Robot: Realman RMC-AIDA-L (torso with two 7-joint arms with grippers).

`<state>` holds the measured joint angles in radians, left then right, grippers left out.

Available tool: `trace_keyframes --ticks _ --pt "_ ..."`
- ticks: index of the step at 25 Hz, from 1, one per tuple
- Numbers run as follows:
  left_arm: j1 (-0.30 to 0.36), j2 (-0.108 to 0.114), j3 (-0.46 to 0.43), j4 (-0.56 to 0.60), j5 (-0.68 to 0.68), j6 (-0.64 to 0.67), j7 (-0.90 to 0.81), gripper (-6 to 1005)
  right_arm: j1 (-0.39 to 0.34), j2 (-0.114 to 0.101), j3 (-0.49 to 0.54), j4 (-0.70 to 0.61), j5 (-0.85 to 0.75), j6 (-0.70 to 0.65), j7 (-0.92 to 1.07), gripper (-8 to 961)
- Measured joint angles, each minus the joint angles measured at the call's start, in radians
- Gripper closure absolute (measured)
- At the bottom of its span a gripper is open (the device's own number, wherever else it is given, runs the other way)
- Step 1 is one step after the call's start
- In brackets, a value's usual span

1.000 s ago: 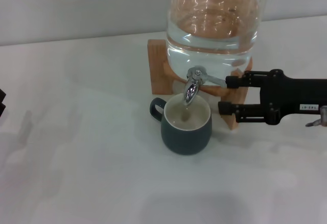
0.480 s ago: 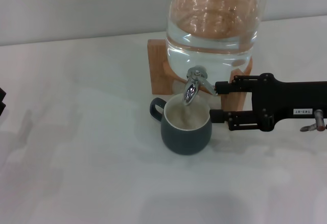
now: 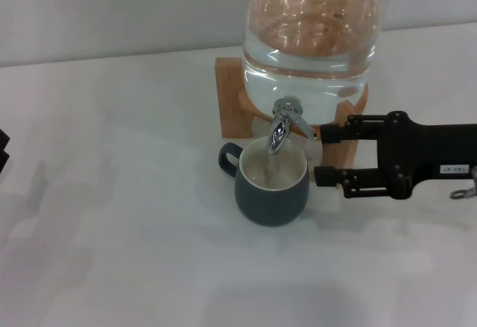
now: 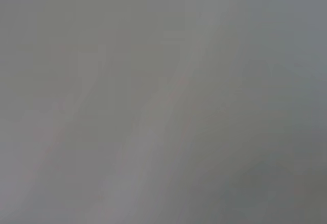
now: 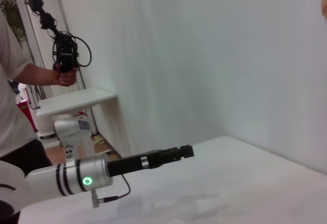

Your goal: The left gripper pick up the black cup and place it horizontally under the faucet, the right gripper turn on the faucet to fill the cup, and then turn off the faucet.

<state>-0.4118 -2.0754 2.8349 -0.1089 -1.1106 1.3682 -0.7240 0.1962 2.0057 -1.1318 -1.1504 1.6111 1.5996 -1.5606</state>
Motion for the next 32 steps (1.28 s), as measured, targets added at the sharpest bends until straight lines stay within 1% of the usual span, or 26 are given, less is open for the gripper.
trace_keyframes --ticks 3,6,7,17,20,26,32 --pt "0.002 -0.001 0.001 0.0 0.0 0.002 0.024 401 -0.003 0.001 0.009 0.005 0.007 0.029 -0.004 231" --pt "0.004 -0.003 -0.002 0.005 0.0 0.007 0.052 401 -0.003 0.001 -0.009 0.006 0.012 0.036 -0.005 231" --pt "0.005 -0.003 -0.004 0.007 0.0 0.007 0.059 401 -0.002 0.002 -0.036 0.006 0.014 0.036 -0.006 231" --pt "0.005 -0.004 -0.005 0.01 0.0 0.003 0.057 402 0.0 0.002 -0.135 0.007 0.061 0.027 -0.007 231" --pt "0.005 -0.005 -0.005 0.011 0.0 0.003 0.057 402 0.005 0.002 -0.166 0.008 0.064 0.008 -0.001 231" --pt "0.005 -0.005 -0.005 0.011 0.0 0.004 0.056 402 0.01 0.004 -0.233 -0.001 0.071 -0.079 0.004 231" --pt "0.006 -0.005 -0.005 0.011 0.0 0.002 0.055 402 0.012 0.004 -0.255 -0.002 0.077 -0.139 0.005 231"
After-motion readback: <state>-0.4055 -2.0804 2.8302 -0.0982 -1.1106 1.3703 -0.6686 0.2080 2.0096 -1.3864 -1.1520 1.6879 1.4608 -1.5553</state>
